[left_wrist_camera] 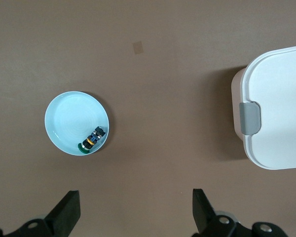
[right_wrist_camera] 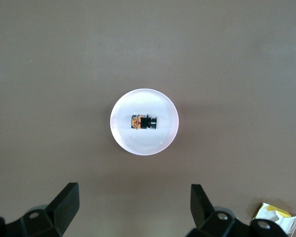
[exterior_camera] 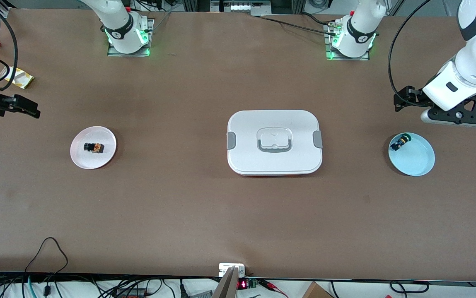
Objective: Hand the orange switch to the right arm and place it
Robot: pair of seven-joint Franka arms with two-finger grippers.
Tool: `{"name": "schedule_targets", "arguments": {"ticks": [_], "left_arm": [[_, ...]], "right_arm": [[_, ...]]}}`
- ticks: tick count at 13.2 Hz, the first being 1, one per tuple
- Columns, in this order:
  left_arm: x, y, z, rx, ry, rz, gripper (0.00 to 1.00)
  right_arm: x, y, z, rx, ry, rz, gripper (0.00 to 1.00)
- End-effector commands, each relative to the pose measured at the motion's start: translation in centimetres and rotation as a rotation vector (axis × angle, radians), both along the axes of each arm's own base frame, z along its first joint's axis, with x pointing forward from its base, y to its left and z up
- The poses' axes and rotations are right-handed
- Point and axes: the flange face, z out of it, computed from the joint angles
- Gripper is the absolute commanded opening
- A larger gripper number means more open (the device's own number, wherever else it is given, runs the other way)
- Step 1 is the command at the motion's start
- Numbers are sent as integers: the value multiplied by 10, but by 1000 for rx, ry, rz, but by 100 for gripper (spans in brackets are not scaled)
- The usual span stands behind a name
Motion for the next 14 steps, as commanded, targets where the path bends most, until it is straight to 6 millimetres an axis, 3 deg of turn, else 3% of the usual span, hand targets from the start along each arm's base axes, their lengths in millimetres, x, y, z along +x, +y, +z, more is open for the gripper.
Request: {"name": "schedule_targets", "arguments": {"ticks": [1,3,9,14], "left_arm": [[-3,-1,9,6,-2,12,100],[-2,-1,8,6,0,12,100],[-2,1,7,7,1,15,100],[-2,1,7,7,1,15,100]], "right_arm": [[-24,4,19,1,7,-16,100],[-25,1,30,2,8,-24,100],[-18,4,20,57,34,-36,100],[-16,7,28,53,25,-23,100]]}}
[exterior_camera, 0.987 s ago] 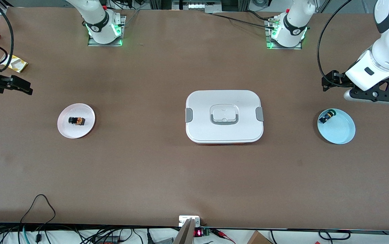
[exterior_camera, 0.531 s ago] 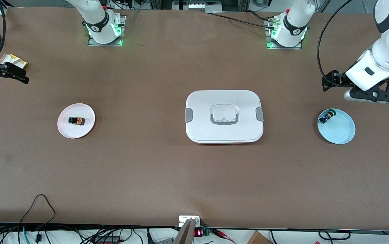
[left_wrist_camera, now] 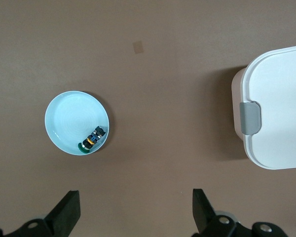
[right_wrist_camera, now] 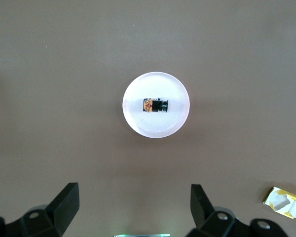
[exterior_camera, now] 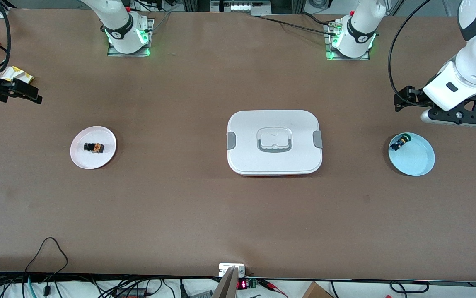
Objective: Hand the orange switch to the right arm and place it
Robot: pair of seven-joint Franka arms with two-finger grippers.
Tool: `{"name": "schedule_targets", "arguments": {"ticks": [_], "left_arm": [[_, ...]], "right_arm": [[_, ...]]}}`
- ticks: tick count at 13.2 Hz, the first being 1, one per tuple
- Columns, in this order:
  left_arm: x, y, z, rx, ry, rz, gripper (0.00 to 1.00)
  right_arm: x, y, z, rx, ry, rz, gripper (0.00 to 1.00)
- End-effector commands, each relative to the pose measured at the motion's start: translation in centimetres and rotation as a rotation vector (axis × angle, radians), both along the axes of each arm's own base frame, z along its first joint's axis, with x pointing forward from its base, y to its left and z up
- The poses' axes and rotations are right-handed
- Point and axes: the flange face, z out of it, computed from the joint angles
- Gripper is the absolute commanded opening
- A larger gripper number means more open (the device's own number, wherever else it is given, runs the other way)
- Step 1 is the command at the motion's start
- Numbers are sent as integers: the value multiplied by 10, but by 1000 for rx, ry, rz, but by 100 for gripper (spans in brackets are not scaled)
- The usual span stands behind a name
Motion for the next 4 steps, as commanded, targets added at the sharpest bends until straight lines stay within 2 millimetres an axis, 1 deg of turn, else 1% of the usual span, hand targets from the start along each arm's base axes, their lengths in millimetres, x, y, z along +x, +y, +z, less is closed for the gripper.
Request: {"name": "schedule_targets", "arguments": {"ticks": [1,4], "left_arm": [[-2,1,8,6,-1,13,100],[-2,1,8,6,-1,13,100]], "right_arm": [[1,2,10,7,-6,-7,100],[2,6,10,8,-6,5,100]]}}
